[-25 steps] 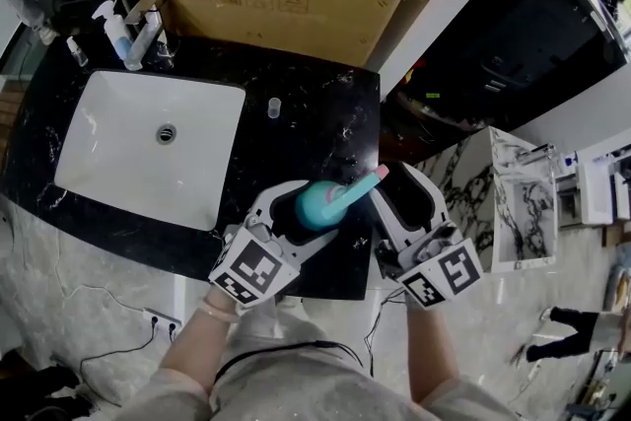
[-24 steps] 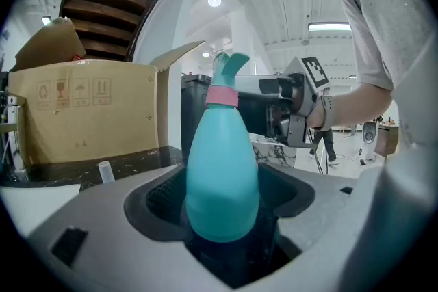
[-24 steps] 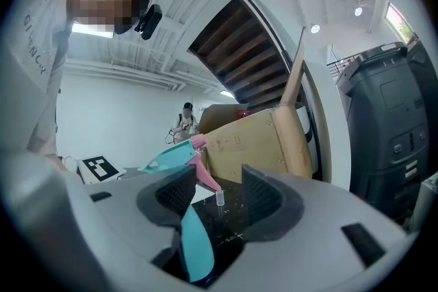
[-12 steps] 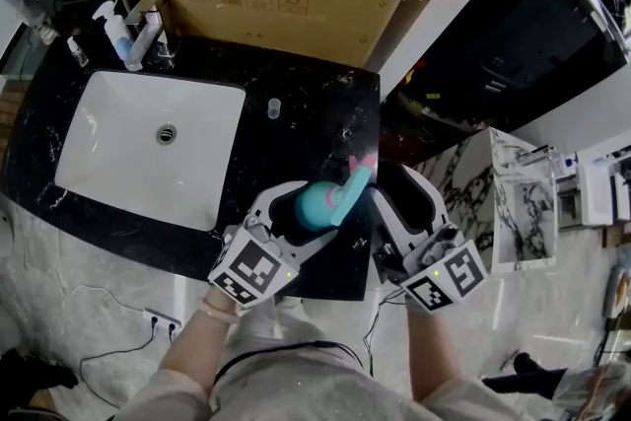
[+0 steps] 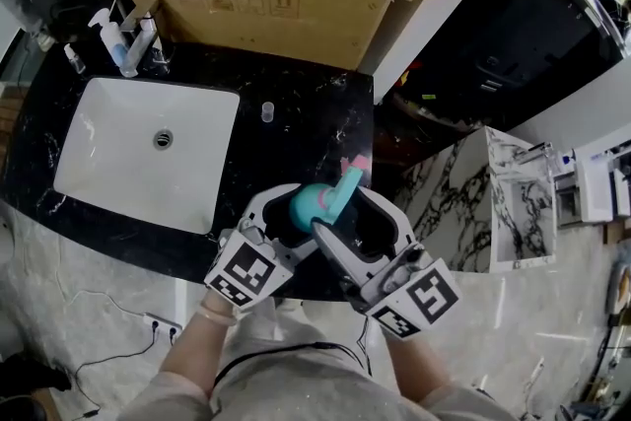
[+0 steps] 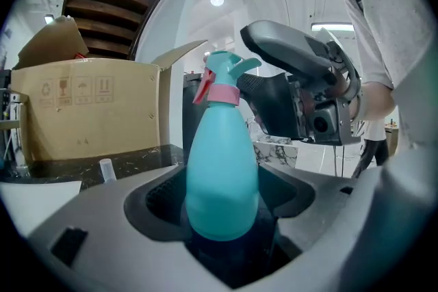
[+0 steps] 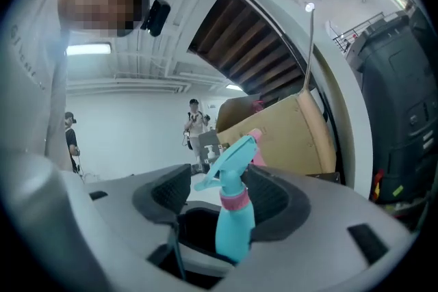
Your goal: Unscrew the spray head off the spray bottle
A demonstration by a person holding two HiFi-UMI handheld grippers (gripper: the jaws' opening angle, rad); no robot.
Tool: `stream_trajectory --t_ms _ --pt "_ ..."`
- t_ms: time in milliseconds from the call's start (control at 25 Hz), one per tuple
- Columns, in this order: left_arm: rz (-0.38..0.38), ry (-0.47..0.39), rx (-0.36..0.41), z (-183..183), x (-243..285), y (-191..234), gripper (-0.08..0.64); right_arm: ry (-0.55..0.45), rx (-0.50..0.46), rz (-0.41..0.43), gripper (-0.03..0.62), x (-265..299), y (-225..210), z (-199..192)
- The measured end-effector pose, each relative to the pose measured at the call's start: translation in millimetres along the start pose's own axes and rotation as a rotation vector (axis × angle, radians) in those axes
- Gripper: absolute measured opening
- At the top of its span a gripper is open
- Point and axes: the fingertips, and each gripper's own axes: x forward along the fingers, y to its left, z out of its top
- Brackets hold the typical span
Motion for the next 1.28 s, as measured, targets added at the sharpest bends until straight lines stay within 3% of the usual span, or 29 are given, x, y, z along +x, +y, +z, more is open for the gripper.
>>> stream_trajectory --t_ms 160,1040,1160,1280 --pt "0.001 -0.001 -0.004 0 0 0 0.334 0.050 -0.074 -0.041 0.256 -2 -2 -8" --pt "0.003 0.006 -0.016 -2 -1 0 0.333 0.045 -0.006 -0.134 0.225 -33 -55 -14" --pt "0.002 0.008 -0.021 -2 -1 0 0.333 0.036 0.025 -0.110 0.225 -29 -56 -16" --pt "0.003 0.009 -0.024 -2 -1 0 0.333 0.025 0.072 -0.017 0.225 -24 -41 -19"
